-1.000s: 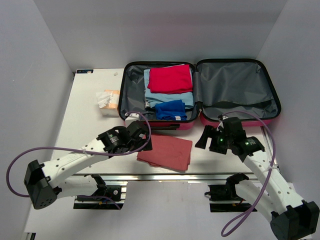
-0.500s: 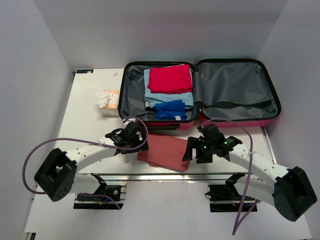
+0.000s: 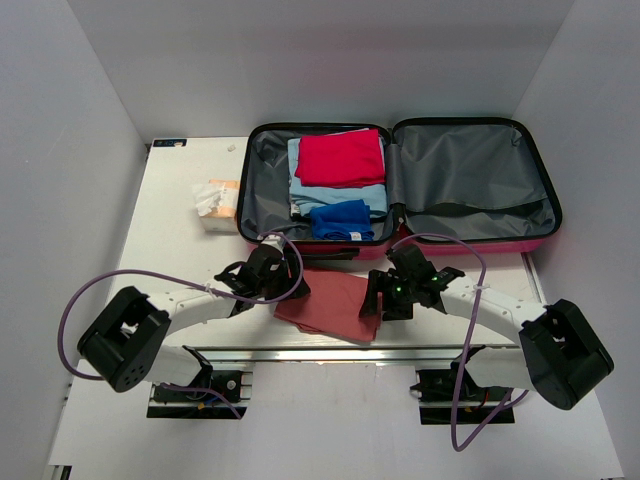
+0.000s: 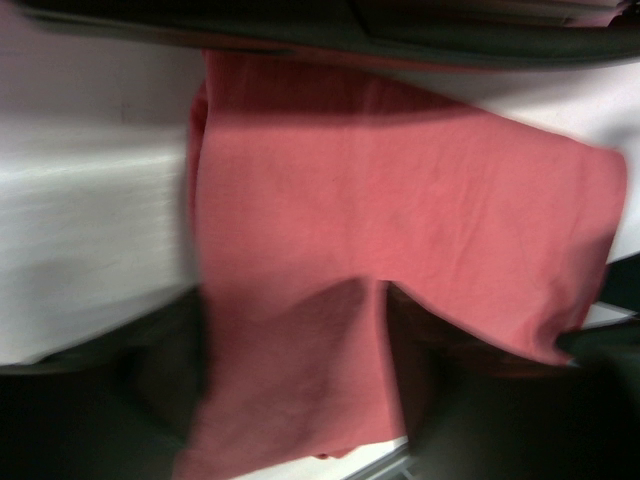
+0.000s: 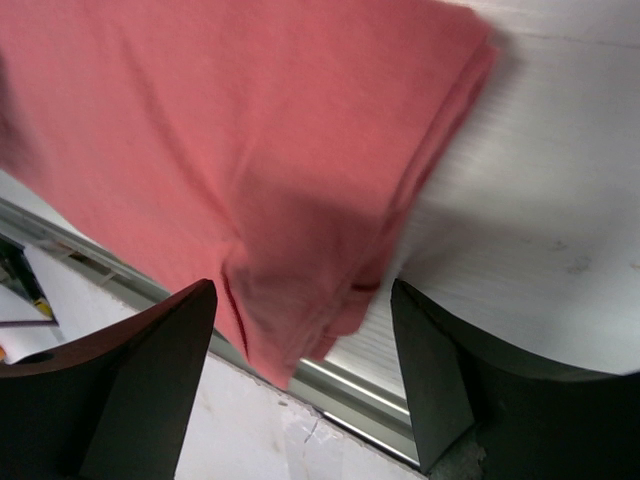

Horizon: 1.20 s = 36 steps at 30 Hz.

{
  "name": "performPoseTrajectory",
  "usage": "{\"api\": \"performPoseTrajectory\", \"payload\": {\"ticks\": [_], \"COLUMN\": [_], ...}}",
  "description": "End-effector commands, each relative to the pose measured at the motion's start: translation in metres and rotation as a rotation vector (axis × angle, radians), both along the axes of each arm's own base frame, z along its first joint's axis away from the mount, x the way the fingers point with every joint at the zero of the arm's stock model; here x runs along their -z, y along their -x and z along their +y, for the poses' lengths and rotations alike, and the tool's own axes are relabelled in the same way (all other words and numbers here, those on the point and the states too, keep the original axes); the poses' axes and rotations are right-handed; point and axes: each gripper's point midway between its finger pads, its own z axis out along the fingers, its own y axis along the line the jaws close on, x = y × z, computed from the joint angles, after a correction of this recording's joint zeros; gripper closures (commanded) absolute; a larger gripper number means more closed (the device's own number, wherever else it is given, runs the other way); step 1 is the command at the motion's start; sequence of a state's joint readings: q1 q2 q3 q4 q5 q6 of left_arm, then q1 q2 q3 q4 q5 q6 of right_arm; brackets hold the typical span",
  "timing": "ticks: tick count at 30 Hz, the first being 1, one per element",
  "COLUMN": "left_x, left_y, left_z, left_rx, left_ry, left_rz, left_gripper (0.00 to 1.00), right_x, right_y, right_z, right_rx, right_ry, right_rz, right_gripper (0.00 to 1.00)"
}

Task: Pack the luggage

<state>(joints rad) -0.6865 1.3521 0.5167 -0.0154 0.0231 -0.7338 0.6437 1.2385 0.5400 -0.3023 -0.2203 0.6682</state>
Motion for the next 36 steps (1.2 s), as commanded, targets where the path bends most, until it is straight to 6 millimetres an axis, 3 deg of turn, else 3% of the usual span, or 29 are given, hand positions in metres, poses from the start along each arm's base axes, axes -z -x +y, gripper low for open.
{"api": "performPoseTrajectory", "payload": {"ticks": [1, 3, 4, 5, 7, 8, 10, 11, 12, 16, 18, 21, 22, 23, 24, 26, 27, 28, 29, 30, 31, 32, 33, 34, 35, 36], "left_x": [0.03, 0.032, 0.028, 0.027, 0.022, 0.019, 0.008, -0.008, -0.018, -0.076, -0.124, -0.163, -0.184, -0.191, -0.205, -0.215, -0.208, -0.226, -0.229, -0.219, -0.22, -0.244, -0.24, -0.248, -0.25, -0.25], "left_y": [0.027, 0.033, 0.029, 0.031, 0.034, 0.039, 0.044, 0.042, 0.044, 0.036, 0.025, 0.015, 0.004, -0.002, -0.013, -0.032, -0.045, -0.057, -0.073, -0.085, -0.096, -0.118, -0.127, -0.146, -0.159, -0.173], "left_z": [0.002, 0.001, -0.003, -0.005, -0.008, -0.008, -0.014, -0.019, -0.023, -0.031, -0.039, -0.043, -0.042, -0.041, -0.043, -0.042, -0.043, -0.047, -0.041, -0.045, -0.043, -0.036, -0.032, -0.043, -0.041, -0.037], "left_rx": [0.055, 0.067, 0.071, 0.087, 0.114, 0.125, 0.157, 0.164, 0.182, 0.182, 0.201, 0.212, 0.185, 0.176, 0.158, 0.124, 0.1, 0.08, 0.038, 0.02, -0.012, -0.091, -0.115, -0.121, -0.143, -0.167], "left_ry": [-0.01, -0.009, 0.012, 0.012, 0.027, 0.029, 0.06, 0.098, 0.128, 0.205, 0.264, 0.271, 0.252, 0.232, 0.203, 0.144, 0.099, 0.097, 0.077, 0.039, 0.003, -0.021, -0.062, -0.081, -0.101, -0.121], "left_rz": [0.124, 0.135, 0.111, 0.107, 0.112, 0.127, 0.13, 0.101, 0.091, -0.016, -0.127, -0.221, -0.273, -0.289, -0.301, -0.34, -0.337, -0.379, -0.394, -0.375, -0.386, -0.442, -0.42, -0.436, -0.439, -0.441], "left_gripper": [0.34, 0.49, 0.62, 0.69, 0.86, 1.0, 1.0, 1.0, 1.0, 1.0, 1.0, 1.0, 1.0, 1.0, 1.0, 1.0, 1.0, 1.0, 1.0, 1.0, 1.0, 1.0, 1.0, 1.0, 1.0, 1.0], "right_x": [0.002, 0.002, 0.003, 0.002, -0.005, -0.009, -0.025, -0.032, -0.042, -0.08, -0.106, -0.149, -0.158, -0.18, -0.187, -0.204, -0.219, -0.226, -0.221, -0.247, -0.253, -0.246, -0.273, -0.278, -0.268, -0.27], "right_y": [-0.01, -0.013, -0.013, -0.013, -0.016, -0.017, -0.022, -0.024, -0.026, -0.035, -0.041, -0.055, -0.062, -0.072, -0.081, -0.102, -0.117, -0.133, -0.149, -0.167, -0.178, -0.199, -0.214, -0.227, -0.245, -0.256], "right_z": [0.003, 0.003, 0.003, 0.004, 0.008, 0.009, 0.013, 0.014, 0.015, 0.019, 0.024, 0.033, 0.033, 0.036, 0.037, 0.036, 0.042, 0.037, 0.039, 0.038, 0.038, 0.037, 0.039, 0.035, 0.036, 0.037], "right_rx": [-0.02, -0.026, -0.026, -0.036, -0.04, -0.048, -0.065, -0.078, -0.083, -0.132, -0.155, -0.16, -0.159, -0.145, -0.146, -0.115, -0.102, -0.069, -0.059, -0.02, -0.004, 0.016, 0.05, 0.075, 0.078, 0.081], "right_ry": [0.014, 0.022, 0.025, 0.021, 0.004, -0.003, -0.024, -0.028, -0.038, -0.041, -0.045, -0.078, -0.074, -0.088, -0.075, -0.038, -0.028, 0.025, 0.066, 0.089, 0.109, 0.155, 0.137, 0.157, 0.176, 0.176], "right_rz": [-0.041, -0.051, -0.048, -0.051, -0.068, -0.079, -0.119, -0.141, -0.163, -0.231, -0.264, -0.352, -0.388, -0.447, -0.477, -0.547, -0.584, -0.626, -0.621, -0.682, -0.696, -0.687, -0.738, -0.747, -0.728, -0.73], "right_gripper": [0.25, 0.34, 0.39, 0.5, 0.63, 0.76, 0.9, 0.98, 1.0, 1.0, 1.0, 1.0, 1.0, 1.0, 1.0, 1.0, 1.0, 1.0, 1.0, 1.0, 1.0, 1.0, 1.0, 1.0, 1.0, 1.0]}}
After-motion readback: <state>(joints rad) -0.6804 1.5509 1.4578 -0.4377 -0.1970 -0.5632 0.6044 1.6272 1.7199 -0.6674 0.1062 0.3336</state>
